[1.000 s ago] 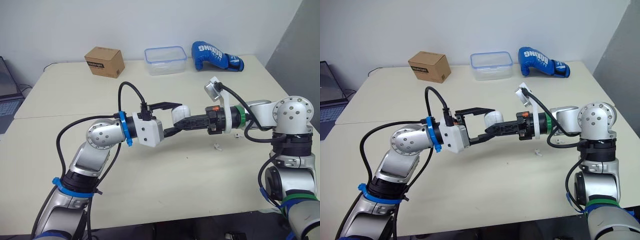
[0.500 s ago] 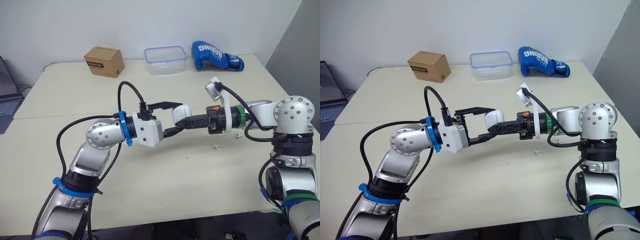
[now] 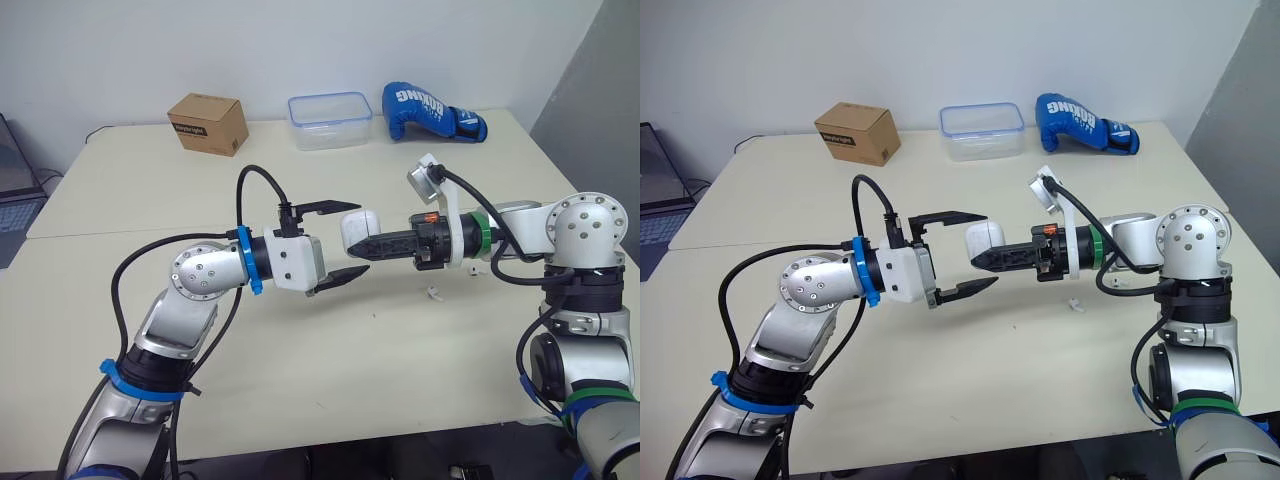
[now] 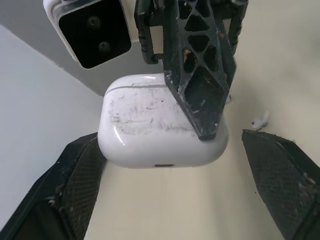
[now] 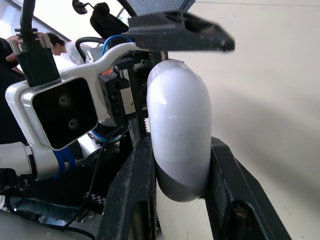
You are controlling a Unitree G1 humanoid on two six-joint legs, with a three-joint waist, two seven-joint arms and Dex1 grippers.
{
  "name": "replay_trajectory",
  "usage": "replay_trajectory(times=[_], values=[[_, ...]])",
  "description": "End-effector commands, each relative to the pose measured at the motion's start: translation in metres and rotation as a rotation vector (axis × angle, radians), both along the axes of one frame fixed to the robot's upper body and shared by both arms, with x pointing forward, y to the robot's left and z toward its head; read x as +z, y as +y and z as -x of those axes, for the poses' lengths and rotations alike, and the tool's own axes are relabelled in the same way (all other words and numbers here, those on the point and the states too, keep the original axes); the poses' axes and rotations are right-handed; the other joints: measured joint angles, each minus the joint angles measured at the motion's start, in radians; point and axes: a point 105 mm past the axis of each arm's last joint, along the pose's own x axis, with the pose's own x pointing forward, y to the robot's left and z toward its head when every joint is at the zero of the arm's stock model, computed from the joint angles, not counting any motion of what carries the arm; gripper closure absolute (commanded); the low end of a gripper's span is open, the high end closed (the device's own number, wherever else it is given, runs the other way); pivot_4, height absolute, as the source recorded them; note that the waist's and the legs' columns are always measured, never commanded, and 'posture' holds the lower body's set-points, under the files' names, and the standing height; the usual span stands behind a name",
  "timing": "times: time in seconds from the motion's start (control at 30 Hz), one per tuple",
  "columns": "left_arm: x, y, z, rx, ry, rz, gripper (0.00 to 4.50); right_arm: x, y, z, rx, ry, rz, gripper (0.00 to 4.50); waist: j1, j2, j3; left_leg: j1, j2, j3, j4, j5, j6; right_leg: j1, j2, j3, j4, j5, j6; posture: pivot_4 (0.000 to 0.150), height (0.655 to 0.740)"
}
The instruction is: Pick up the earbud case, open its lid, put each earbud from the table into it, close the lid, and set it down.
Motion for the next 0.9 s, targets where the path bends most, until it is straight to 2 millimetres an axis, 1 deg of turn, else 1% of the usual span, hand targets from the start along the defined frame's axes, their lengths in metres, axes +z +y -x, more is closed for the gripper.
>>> replay_trajectory(times=[0.03,0.13,0.23,0.37,0.47,0.6,0.73,0.9], values=[[0.019,0.016,0.008,0.018,0.13,0.04,0.03,0.005,-0.003,0.004,0.008,-0.039,0.014,3.6,-0.002,0.0,0.0,0.0,0.0,0.0,0.0,0.0,0.0,0.0,0.0,0.0,0.0,0.0,0.0,0.15,0.74],[0.016,0.032,0.009,0.061,0.307,0.031,0.03,0.001,-0.004,0.003,-0.005,-0.101,0.083,3.6,-0.005,0.0,0.0,0.0,0.0,0.0,0.0,-0.002,0.003,0.0,0.0,0.0,0.0,0.0,0.0,0.15,0.74],[0.008,0.046,0.004,0.149,0.455,0.026,0.03,-0.003,-0.005,0.0,-0.004,-0.2,0.169,3.6,-0.01,0.001,0.0,0.0,0.0,0.0,0.0,-0.002,0.004,0.0,0.0,0.0,0.0,0.0,0.0,0.15,0.74],[0.006,0.048,0.0,0.184,0.619,0.073,0.03,-0.015,-0.007,-0.007,0.02,-0.366,0.344,3.6,-0.014,0.001,0.0,0.0,0.0,0.0,0.0,-0.002,0.004,0.0,0.0,-0.001,0.0,0.0,0.001,0.15,0.74],[0.004,0.045,-0.001,0.182,0.717,0.082,0.03,-0.025,-0.013,-0.012,0.073,-0.512,0.503,3.6,-0.018,0.0,0.0,0.0,0.0,0.0,0.0,-0.002,0.003,0.0,0.0,-0.001,0.0,0.0,0.001,0.15,0.74],[0.001,0.042,-0.003,0.201,0.749,0.054,0.03,-0.026,-0.016,-0.015,0.136,-0.614,0.578,3.6,-0.022,0.0,0.0,0.0,0.0,0.0,0.0,0.0,0.0,0.0,0.0,0.0,-0.002,0.0,0.001,0.15,0.74],[-0.006,0.036,0.001,0.183,0.771,-0.007,0.03,-0.026,-0.018,-0.018,0.195,-0.702,0.638,3.6,-0.021,0.0,0.0,0.0,0.0,0.0,0.0,0.0,0.0,0.0,0.0,0.0,-0.002,0.0,0.001,0.15,0.74],[-0.013,0.027,-0.002,0.183,0.768,-0.088,0.03,-0.017,-0.011,-0.023,0.256,-0.801,0.686,3.6,-0.021,0.0,0.001,0.0,0.0,0.0,0.0,0.0,0.0,0.0,0.0,0.0,-0.001,0.0,0.001,0.15,0.74]])
